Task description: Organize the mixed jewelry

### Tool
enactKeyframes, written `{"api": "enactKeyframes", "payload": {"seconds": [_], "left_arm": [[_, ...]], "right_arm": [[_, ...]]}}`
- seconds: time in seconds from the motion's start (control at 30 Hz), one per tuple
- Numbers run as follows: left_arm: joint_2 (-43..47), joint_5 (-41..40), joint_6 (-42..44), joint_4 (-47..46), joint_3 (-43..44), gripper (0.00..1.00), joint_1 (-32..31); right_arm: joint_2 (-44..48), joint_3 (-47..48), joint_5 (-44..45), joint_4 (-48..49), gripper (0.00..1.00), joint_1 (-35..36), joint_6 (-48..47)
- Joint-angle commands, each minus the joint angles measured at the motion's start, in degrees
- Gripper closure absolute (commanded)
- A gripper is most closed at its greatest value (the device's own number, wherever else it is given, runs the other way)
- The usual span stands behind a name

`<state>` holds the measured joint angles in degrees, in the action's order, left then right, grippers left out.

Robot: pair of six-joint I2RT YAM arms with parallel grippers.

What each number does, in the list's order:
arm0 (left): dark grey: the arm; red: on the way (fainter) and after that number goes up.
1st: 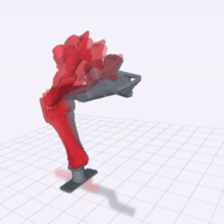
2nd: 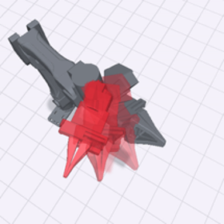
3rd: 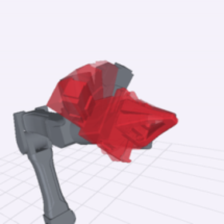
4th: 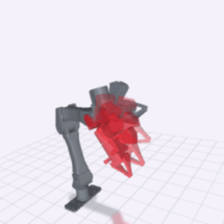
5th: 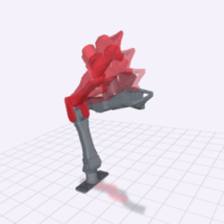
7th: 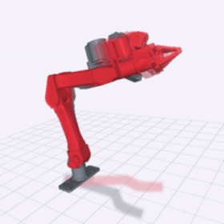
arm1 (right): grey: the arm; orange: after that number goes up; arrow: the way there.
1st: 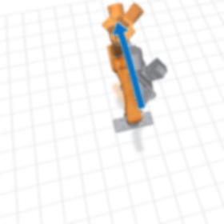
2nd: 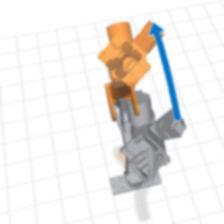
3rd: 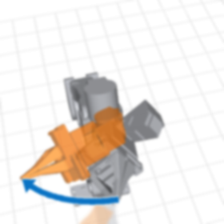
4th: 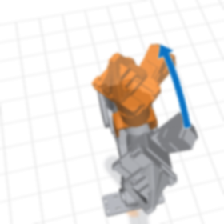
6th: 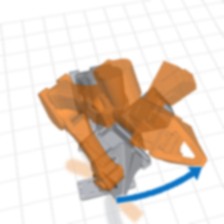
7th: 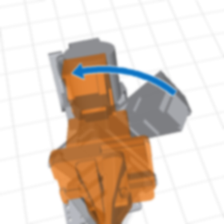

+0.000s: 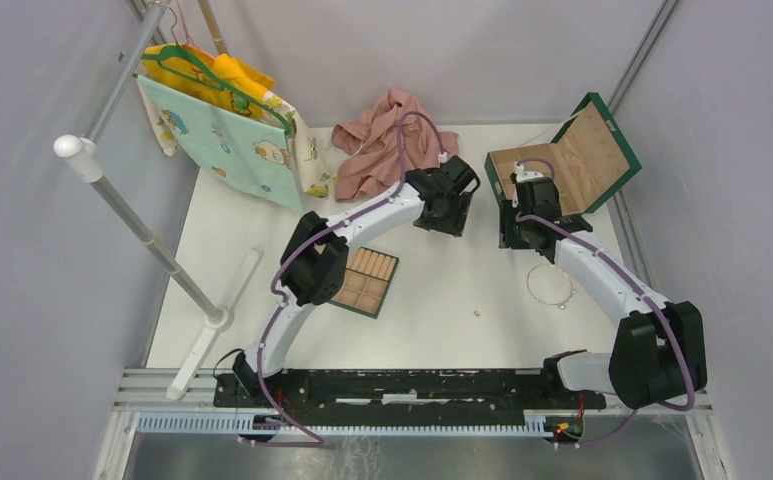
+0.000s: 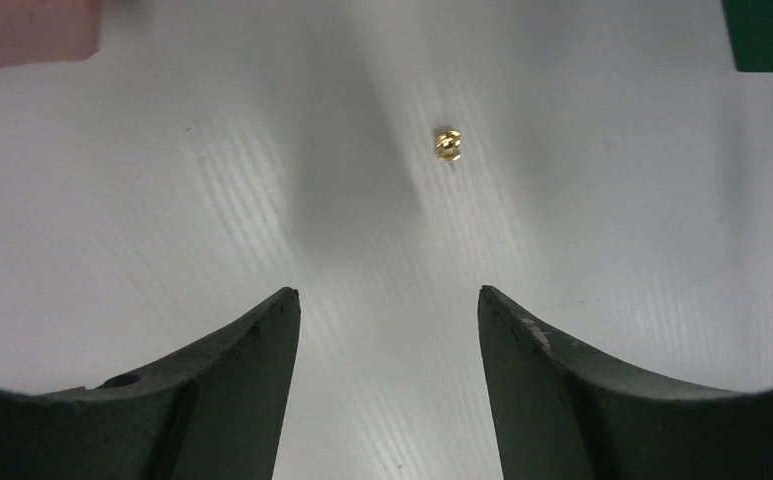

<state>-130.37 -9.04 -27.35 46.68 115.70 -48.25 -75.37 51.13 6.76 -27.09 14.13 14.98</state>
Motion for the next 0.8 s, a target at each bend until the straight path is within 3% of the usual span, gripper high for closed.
{"api": "enactKeyframes", "payload": {"seconds": [0.0,0.33,0.6,0.77], "left_arm": [[-4.4,2.6,0.7,-1.4,7.6,0.28,-1.3],[-12.4,-3.6,-1.4,-3.0,13.1,0.37,-2.2],[-15.7,-5.0,-0.5,-3.8,15.4,0.57,-2.4],[-17.1,-4.2,-0.2,-4.1,15.6,0.62,-2.4]], "right_arm": [[2.4,0.2,2.2,-0.2,0.52,-0.2,0.4],[3.0,0.5,2.8,-1.4,0.52,-0.1,0.1],[3.0,0.5,2.4,-1.7,0.52,-0.1,0.1],[3.0,0.5,2.1,-1.5,0.52,-0.2,0.2]]}}
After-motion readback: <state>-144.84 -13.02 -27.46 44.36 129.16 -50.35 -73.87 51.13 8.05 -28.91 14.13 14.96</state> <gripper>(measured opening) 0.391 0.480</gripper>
